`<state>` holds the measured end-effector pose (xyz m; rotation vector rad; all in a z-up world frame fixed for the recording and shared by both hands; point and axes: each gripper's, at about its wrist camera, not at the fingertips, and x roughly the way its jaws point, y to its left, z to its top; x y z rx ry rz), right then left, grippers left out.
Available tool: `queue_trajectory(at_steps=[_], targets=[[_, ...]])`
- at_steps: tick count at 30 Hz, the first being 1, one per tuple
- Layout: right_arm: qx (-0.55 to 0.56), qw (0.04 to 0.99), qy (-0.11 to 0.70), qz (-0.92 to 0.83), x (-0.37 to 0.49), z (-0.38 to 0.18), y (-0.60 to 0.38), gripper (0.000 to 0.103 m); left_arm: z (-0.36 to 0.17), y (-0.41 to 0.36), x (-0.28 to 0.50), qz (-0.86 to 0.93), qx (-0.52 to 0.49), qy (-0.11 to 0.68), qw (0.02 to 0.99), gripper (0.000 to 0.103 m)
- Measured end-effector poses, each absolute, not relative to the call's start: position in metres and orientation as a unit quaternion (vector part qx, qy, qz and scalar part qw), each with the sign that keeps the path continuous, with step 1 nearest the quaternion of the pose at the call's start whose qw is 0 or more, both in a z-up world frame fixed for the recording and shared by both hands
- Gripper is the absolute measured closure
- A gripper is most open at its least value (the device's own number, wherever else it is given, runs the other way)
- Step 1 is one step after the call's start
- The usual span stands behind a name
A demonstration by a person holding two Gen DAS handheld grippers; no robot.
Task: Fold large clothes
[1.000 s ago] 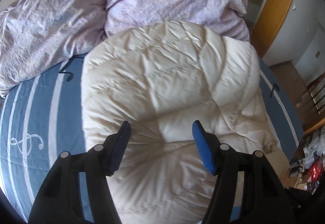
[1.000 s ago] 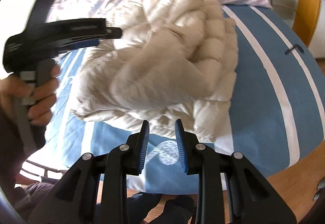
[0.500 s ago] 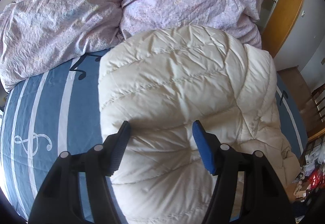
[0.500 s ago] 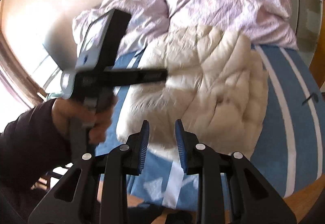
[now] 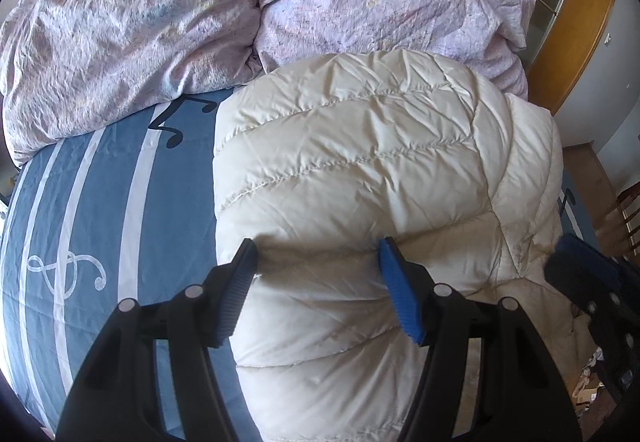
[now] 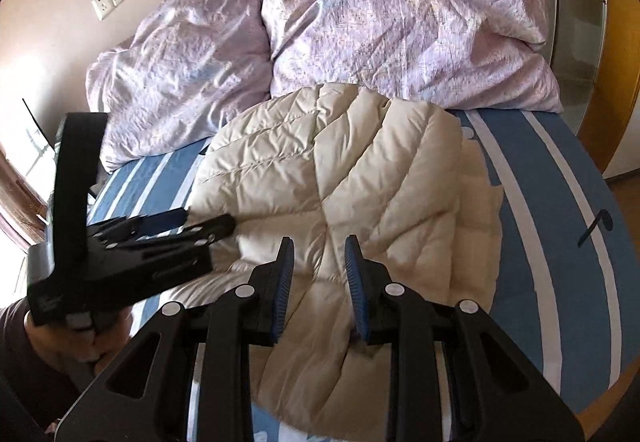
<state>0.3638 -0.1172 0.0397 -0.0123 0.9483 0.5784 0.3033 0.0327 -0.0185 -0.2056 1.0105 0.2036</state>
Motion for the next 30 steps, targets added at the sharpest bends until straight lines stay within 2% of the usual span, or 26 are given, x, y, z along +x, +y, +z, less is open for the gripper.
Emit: queue_trajectory(at_steps=[30], targets=[[0.002,0.833,0.506,0.223,0.414,-0.022,-0.13,0.076,-0.025,0.022,0.331,0.099,-0.081,0.481,0.867,0.034]])
